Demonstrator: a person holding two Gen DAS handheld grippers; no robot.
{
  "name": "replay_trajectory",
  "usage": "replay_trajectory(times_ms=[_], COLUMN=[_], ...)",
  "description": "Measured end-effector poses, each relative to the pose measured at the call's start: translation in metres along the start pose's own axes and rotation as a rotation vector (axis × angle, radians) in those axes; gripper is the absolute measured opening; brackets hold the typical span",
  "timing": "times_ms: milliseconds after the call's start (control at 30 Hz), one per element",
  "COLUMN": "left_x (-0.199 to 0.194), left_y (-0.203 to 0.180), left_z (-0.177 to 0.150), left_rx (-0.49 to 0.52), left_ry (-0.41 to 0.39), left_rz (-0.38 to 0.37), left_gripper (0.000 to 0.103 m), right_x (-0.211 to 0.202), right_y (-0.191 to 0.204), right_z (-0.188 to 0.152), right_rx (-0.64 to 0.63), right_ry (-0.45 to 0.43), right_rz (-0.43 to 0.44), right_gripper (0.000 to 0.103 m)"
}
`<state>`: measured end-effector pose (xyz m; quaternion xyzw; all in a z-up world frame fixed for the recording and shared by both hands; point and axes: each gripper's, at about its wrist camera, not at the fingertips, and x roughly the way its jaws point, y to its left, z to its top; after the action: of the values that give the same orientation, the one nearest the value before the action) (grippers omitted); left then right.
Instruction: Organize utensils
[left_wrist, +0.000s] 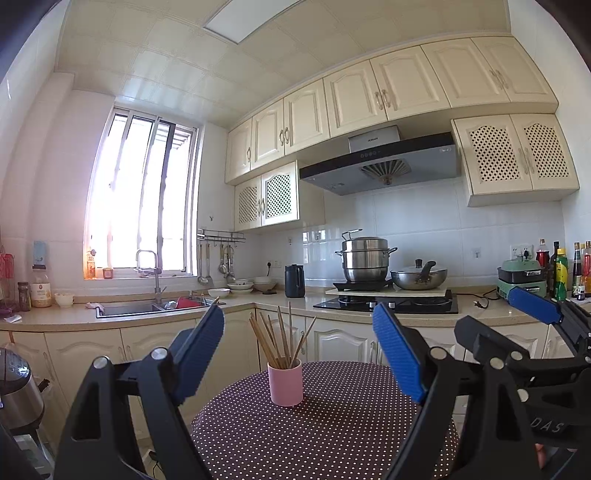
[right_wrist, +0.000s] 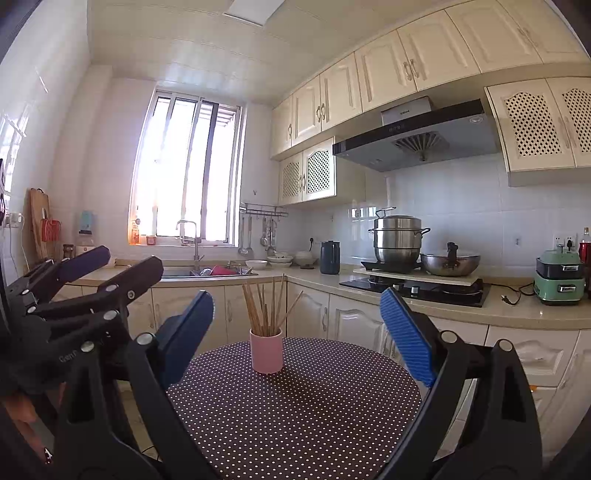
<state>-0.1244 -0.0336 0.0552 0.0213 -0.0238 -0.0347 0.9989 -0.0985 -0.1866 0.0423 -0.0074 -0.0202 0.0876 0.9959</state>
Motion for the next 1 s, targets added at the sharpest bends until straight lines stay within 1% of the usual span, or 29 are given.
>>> replay_trajectory(times_ms=[1000], left_x=[0.0015], left_y=[0.0040], left_z=[0.0010], left_rx=[-0.006], left_ry=[0.002], left_rz=[0.003], left_gripper=[0.081], right_x=[0.0012], right_y=[0.0026], right_z=[0.0020], right_rx=[0.007], right_ry=[0.010], right_rz=[0.005], right_gripper=[0.090])
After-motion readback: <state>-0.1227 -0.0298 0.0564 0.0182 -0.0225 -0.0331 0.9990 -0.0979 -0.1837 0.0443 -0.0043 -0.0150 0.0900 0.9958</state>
